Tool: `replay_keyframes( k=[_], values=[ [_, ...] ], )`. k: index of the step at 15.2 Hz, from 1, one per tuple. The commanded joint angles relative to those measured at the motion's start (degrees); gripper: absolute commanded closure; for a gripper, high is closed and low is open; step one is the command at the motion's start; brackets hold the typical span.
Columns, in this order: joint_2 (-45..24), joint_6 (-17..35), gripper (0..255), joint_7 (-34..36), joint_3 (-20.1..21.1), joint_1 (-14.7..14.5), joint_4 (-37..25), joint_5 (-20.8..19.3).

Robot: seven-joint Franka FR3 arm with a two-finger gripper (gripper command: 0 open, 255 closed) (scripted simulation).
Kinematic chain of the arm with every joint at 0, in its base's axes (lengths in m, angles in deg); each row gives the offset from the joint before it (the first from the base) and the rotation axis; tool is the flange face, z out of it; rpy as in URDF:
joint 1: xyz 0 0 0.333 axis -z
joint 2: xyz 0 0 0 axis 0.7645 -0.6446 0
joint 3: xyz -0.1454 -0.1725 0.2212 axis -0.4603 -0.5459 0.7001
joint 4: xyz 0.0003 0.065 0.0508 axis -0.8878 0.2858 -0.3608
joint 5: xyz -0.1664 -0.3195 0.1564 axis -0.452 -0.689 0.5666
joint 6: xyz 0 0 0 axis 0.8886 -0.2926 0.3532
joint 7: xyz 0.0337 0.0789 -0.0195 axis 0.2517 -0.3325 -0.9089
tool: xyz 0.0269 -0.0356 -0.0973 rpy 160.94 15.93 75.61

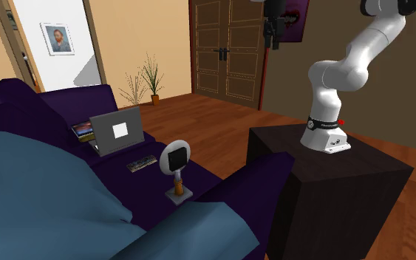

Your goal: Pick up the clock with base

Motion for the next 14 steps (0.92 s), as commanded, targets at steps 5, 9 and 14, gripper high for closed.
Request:
replay_keyframes(
  k=[5, 9, 14],
  values=[
    [-5.23, 8.22, 0, -1.69, -0.94, -0.75, 2.19, -0.54],
    [-11.55, 16.21, 0, -3.38, -1.8, -1.49, 3.07, -0.87],
    [-20.69, 25.57, 0, -5.58, -2.68, -2.42, 2.31, -0.91]
  ],
)
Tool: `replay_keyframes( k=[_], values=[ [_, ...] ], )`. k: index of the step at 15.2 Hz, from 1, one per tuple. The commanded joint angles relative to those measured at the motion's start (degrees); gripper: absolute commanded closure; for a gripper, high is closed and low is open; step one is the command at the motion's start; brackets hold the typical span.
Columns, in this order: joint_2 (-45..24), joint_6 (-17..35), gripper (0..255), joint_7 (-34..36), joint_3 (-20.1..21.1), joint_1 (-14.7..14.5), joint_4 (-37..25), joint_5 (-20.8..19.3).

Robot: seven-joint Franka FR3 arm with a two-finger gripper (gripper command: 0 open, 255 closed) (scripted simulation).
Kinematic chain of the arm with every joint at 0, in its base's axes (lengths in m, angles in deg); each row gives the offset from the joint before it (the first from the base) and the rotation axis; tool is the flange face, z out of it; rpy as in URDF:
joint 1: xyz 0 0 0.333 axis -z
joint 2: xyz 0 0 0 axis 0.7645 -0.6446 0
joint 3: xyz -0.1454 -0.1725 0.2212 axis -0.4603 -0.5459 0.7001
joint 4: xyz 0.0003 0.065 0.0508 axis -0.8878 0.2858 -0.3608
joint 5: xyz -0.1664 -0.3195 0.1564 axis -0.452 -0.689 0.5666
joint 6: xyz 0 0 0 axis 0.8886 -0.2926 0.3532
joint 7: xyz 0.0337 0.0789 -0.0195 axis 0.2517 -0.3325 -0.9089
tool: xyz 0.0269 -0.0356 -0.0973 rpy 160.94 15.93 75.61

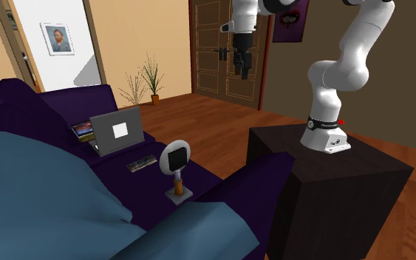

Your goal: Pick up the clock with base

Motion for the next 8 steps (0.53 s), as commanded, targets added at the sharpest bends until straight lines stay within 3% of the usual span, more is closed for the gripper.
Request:
replay_keyframes(
  k=[1, 8],
  values=[
    [-4.13, 3.39, 0, -0.95, -0.31, -0.4, -1.27, 0.11],
    [-18.5, 14.13, 0, -4.33, -0.91, -1.54, -6.26, 1.08]
  ],
)
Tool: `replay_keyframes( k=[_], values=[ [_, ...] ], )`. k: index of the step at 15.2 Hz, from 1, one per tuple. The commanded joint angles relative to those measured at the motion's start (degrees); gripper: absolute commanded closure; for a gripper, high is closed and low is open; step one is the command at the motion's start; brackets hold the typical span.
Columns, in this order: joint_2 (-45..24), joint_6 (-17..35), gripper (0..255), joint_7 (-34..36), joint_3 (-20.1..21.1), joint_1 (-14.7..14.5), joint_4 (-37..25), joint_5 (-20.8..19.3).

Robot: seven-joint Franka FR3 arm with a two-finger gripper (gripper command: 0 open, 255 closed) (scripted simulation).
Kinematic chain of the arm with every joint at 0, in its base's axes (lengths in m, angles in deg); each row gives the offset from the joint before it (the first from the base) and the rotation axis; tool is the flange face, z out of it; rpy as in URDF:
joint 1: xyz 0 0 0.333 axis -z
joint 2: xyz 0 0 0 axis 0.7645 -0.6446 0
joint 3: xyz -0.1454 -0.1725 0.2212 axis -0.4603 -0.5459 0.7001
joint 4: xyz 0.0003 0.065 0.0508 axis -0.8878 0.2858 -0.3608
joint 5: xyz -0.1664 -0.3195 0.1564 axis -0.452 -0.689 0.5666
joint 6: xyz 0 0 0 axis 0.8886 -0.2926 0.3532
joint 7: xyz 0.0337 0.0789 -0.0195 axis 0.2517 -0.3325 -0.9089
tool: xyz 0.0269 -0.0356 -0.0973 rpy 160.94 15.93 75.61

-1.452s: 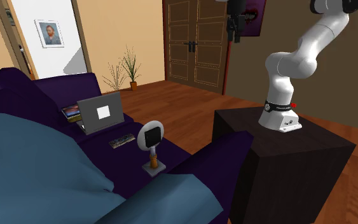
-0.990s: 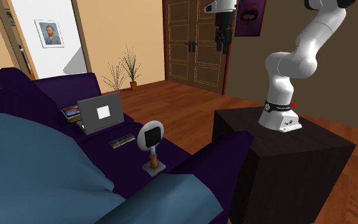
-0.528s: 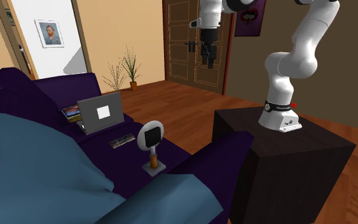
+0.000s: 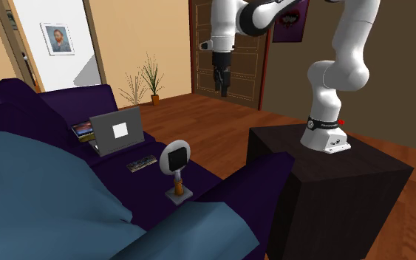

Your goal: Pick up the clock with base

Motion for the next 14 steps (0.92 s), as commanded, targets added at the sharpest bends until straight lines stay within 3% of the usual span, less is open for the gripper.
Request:
replay_keyframes(
  k=[1, 14],
  values=[
    [-3.86, 3.03, 0, -1.25, -0.21, -0.13, -1.3, 0.3],
    [-31.69, 13.4, 0, -7.33, 1.46, -0.51, -21.19, 3.12]
  ],
)
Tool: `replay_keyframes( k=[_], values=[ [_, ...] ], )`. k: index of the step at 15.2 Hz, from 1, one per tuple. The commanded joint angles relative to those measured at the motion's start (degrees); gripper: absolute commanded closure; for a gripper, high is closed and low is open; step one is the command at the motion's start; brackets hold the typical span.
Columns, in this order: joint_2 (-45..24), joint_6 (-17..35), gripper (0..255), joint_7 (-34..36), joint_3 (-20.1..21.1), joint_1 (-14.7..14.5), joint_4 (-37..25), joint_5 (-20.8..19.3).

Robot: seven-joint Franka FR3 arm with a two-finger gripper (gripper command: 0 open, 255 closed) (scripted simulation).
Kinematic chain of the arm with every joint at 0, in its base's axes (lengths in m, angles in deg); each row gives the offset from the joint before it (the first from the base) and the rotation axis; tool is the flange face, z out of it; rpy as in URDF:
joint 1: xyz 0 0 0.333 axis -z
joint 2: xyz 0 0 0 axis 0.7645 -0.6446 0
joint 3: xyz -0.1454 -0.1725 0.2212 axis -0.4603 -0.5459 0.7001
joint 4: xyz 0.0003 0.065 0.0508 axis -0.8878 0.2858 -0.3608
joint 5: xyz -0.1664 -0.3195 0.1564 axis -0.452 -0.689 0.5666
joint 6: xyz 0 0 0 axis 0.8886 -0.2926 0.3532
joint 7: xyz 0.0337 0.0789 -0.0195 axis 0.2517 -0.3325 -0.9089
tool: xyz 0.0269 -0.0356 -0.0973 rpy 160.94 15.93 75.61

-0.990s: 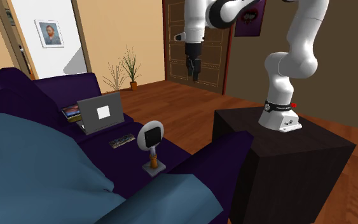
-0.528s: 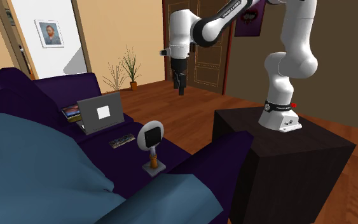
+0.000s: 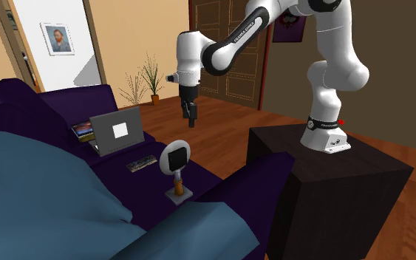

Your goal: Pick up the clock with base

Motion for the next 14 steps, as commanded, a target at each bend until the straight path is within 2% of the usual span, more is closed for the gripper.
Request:
replay_keyframes(
  k=[1, 6, 14],
  values=[
    [-4.44, 0.81, 0, -0.67, 0.47, -0.03, -4.04, 0.26],
    [-15.21, 1.14, 0, -2.28, 1.52, 0.05, -15.4, 0.5],
    [-19.04, 5.02, 0, -2.17, 1.62, 0.15, -15.35, 0.6]
  ],
)
